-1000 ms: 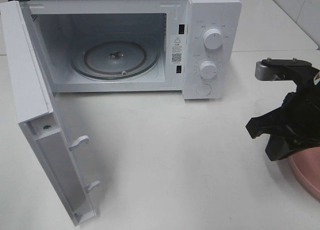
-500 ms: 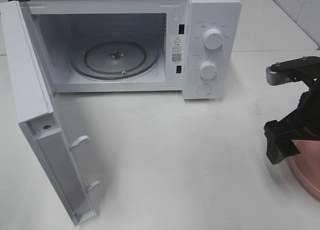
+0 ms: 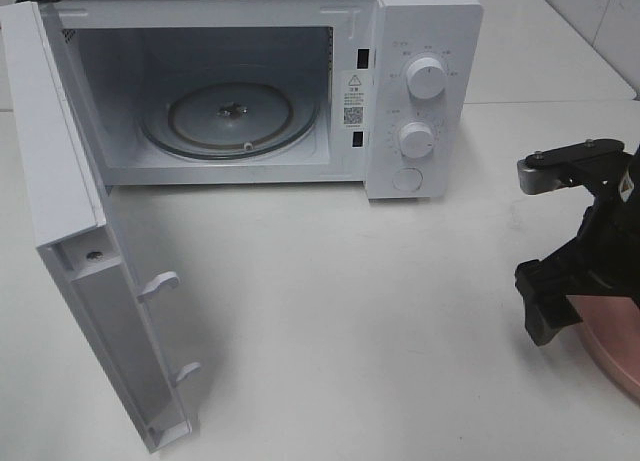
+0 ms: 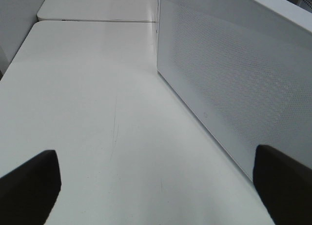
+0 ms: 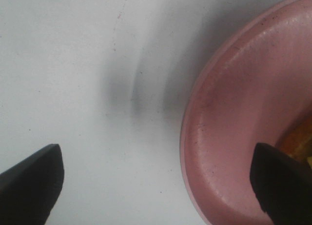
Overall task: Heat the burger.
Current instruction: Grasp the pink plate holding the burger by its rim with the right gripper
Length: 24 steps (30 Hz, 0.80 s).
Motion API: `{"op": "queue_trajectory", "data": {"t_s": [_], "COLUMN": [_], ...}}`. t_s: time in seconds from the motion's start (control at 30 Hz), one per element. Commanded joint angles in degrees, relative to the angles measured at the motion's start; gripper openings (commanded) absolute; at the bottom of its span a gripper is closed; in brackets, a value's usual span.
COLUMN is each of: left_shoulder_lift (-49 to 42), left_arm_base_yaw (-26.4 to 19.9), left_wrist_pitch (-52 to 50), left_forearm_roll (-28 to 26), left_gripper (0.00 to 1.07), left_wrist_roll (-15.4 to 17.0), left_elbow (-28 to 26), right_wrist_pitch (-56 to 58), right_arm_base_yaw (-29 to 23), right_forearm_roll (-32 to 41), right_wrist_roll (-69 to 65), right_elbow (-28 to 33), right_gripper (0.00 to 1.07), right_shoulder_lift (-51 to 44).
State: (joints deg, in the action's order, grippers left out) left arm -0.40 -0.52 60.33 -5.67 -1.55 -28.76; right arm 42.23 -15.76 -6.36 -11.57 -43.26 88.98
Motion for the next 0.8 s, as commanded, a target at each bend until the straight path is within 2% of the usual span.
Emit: {"op": "queue_trajectory", "data": {"t_s": [0.03,0.4,0.8], "left_shoulder_lift": [-1.0,-1.0,-1.0], "left_arm_base_yaw": [0.2,0.2,0.2], "left_wrist_pitch": [-0.9,-0.9,-0.9], "left_forearm_roll": [-0.1,-0.1,-0.1], "left_gripper": [1.00,1.00,1.00], "left_wrist_roll": [-0.1,-0.1,-0.1], "left_elbow": [0.2,0.2,0.2], "right_wrist_pitch": [-2.4,-5.8,-8.4], "right_arm_base_yaw": [0.3,0.3,5.7], "right_forearm_roll": [-0.5,-3.4,-6.1], "right_wrist_roll": [-1.1,-3.6,-3.7], "right_elbow": [-0.3,-0.3,-0.3], "right_gripper": [0.96,0.91,0.86], "right_shoulder_lift": [2.8,8.4,9.7]}}
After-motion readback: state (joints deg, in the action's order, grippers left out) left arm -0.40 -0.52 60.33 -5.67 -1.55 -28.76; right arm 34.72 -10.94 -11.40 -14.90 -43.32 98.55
